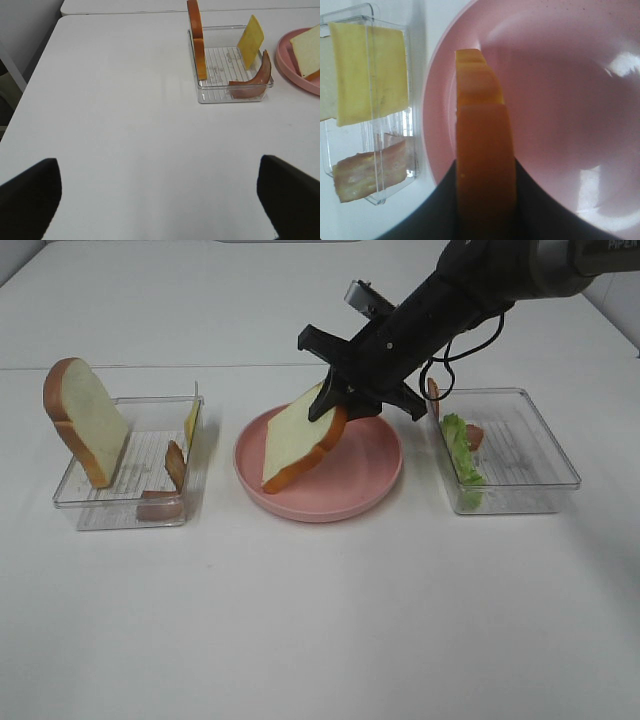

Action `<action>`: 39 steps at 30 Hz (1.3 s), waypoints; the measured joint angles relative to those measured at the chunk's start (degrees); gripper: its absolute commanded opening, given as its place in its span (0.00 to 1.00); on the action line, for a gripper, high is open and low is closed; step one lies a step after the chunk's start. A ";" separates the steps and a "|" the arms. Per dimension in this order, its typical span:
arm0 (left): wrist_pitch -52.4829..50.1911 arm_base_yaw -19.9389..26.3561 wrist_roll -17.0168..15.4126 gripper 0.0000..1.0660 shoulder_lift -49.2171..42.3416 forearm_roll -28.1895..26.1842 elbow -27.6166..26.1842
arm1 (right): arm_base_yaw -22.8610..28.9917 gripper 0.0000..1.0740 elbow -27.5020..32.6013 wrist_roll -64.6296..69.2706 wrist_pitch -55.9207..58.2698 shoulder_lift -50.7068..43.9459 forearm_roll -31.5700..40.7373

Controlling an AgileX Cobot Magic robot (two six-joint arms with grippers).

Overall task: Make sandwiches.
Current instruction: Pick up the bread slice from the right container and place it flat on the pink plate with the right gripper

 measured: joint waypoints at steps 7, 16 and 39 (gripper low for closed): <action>0.00 0.00 0.00 0.93 0.00 0.00 0.00 | 0.00 0.15 -0.74 0.06 -0.52 0.69 -0.40; 0.00 0.00 0.00 0.93 0.00 0.00 0.00 | 0.00 0.58 -1.09 0.06 -1.38 0.69 -0.80; 0.00 0.00 0.00 0.93 0.00 0.06 0.00 | 0.00 0.73 -1.20 2.35 7.51 -9.17 -13.24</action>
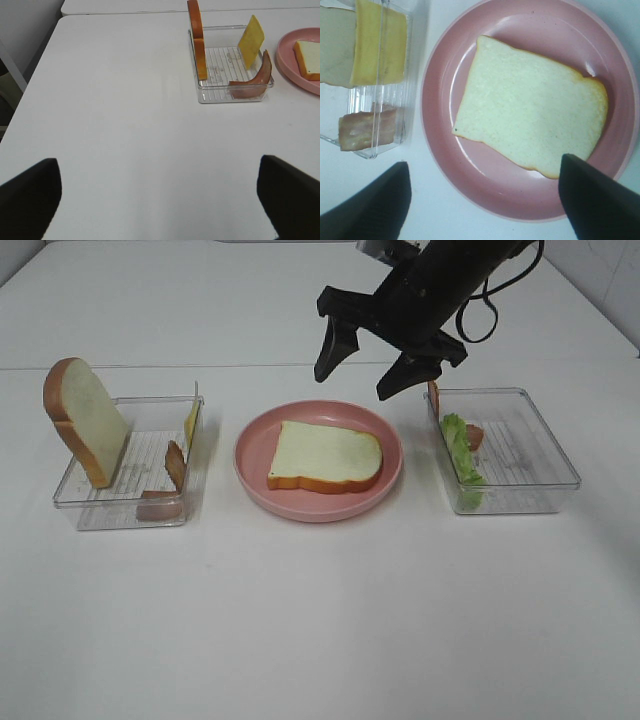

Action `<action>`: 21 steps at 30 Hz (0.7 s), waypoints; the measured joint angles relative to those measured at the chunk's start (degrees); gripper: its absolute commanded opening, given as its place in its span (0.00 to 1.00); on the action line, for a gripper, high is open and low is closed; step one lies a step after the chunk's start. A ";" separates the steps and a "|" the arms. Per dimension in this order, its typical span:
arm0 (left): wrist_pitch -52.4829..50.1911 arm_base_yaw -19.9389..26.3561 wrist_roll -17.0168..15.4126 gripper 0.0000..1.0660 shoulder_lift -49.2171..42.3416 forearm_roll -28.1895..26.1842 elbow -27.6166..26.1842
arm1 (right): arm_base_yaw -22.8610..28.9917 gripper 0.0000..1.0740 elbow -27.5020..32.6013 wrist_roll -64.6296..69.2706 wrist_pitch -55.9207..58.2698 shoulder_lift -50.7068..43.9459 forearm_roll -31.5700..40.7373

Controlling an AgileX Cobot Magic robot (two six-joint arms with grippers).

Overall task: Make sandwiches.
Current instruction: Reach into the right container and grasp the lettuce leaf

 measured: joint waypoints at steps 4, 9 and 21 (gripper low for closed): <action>0.00 0.00 0.00 0.93 0.00 0.00 0.00 | 0.00 0.74 0.00 1.78 2.46 -3.44 -2.86; 0.00 0.00 0.00 0.93 0.00 0.00 0.00 | 0.00 0.80 0.00 5.56 5.39 -6.88 -8.02; 0.00 0.00 0.00 0.92 0.00 0.00 0.00 | 0.00 0.81 0.00 14.78 16.04 -8.71 -25.90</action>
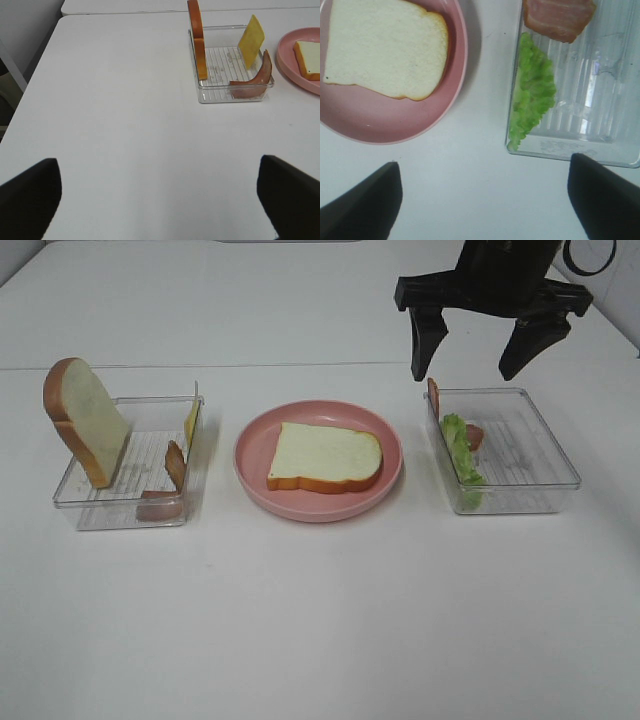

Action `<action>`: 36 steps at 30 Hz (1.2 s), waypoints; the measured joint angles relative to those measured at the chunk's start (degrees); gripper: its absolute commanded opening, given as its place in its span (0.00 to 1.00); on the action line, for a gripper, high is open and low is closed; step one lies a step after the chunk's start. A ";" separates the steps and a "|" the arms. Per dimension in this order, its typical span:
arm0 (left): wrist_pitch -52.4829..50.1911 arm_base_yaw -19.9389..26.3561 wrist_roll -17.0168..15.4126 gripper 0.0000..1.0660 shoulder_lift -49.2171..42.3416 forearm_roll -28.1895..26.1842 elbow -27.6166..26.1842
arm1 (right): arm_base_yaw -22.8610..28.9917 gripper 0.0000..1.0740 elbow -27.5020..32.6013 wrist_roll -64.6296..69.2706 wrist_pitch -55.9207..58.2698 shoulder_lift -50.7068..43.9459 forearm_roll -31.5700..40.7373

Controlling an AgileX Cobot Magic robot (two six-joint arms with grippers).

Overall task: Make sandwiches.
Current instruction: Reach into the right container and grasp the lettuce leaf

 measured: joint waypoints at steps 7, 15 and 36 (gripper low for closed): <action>0.00 0.00 0.00 0.92 0.00 0.00 0.00 | 0.00 0.81 0.00 0.40 0.23 2.06 -2.46; 0.00 0.00 0.00 0.92 0.00 0.00 0.00 | 0.00 0.80 0.00 0.69 -0.74 6.88 -4.70; 0.00 0.00 0.00 0.92 0.00 0.06 0.00 | -4.98 0.80 0.00 -0.23 -3.55 9.85 2.81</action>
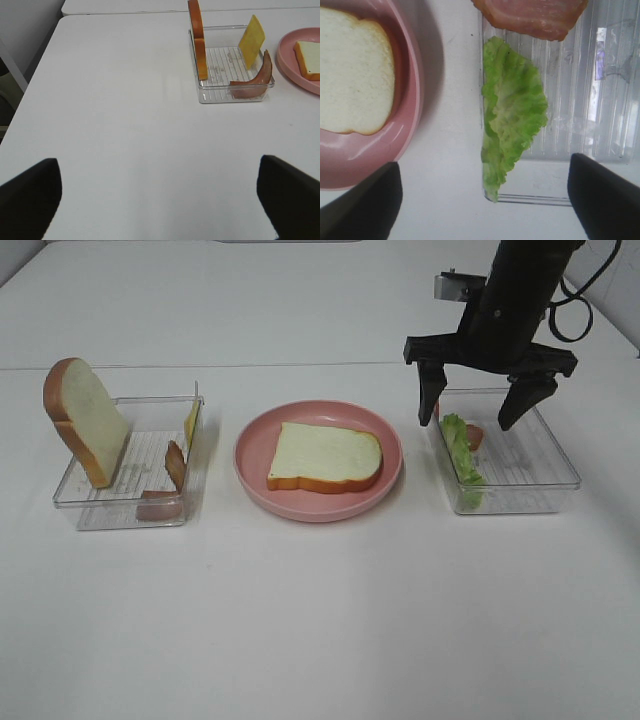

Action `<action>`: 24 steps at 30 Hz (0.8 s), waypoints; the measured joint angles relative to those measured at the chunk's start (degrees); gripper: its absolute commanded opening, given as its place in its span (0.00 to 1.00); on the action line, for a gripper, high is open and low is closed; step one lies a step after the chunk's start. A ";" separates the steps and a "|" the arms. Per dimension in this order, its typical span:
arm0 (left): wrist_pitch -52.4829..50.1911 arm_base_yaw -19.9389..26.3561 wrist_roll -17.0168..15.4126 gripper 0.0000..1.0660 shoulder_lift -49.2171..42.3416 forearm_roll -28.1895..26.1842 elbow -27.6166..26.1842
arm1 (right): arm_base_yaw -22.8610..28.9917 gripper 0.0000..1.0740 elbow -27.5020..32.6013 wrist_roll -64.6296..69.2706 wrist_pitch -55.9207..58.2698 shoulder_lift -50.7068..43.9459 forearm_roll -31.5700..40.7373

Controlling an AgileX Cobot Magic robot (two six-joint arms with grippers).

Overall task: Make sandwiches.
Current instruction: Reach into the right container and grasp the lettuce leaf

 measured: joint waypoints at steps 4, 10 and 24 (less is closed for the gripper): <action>0.00 0.00 0.00 0.92 0.00 0.00 0.00 | 0.00 0.79 0.00 -0.06 -0.23 2.81 0.29; 0.00 0.00 0.00 0.92 0.00 0.00 0.00 | 0.00 0.75 0.00 -0.06 -1.95 3.72 1.38; 0.00 0.00 0.00 0.92 0.00 0.00 0.00 | 0.00 0.68 0.00 -0.06 -3.38 3.72 1.38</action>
